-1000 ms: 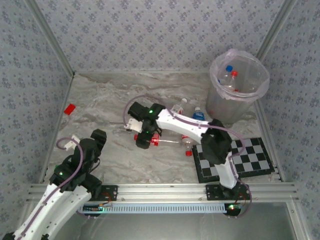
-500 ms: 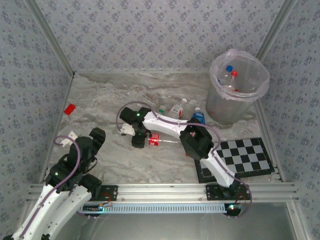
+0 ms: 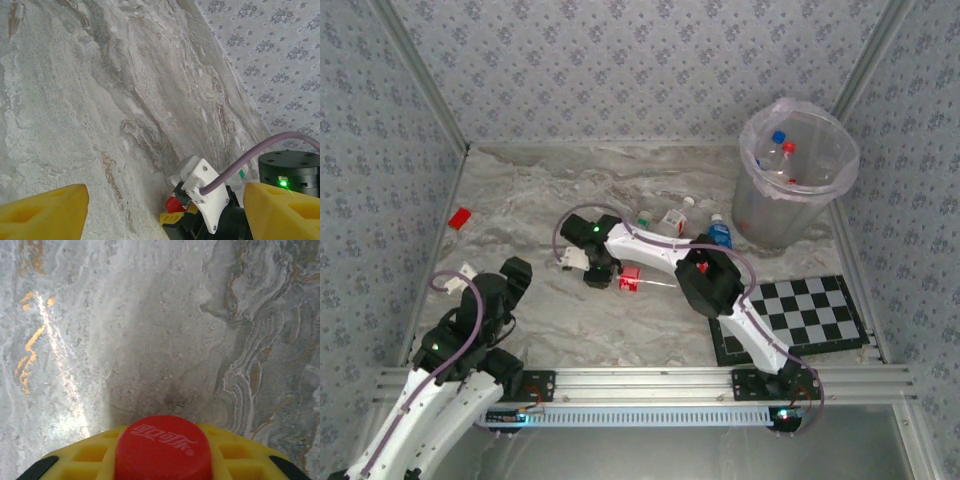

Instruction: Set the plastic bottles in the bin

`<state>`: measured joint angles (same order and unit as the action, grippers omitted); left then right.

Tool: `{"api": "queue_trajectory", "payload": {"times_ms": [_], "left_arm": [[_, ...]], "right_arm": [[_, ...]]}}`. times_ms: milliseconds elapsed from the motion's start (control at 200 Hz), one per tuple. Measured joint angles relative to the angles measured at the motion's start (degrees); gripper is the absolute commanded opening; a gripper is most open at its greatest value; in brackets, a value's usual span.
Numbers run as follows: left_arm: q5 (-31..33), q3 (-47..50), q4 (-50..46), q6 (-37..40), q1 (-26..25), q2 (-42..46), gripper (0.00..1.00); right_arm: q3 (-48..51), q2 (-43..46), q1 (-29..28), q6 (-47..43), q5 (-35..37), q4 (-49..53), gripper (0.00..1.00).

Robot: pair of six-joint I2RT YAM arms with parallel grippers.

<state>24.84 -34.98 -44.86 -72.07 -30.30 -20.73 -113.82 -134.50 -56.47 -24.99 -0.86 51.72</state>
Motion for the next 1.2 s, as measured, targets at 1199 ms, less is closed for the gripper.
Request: {"api": "queue_trajectory", "payload": {"times_ms": [1199], "left_arm": [[-12.35,2.97,10.27,5.73,0.26,-13.81,0.81]], "right_arm": [[2.29,43.50,50.23,22.21,15.45,-32.81,0.00]]}}
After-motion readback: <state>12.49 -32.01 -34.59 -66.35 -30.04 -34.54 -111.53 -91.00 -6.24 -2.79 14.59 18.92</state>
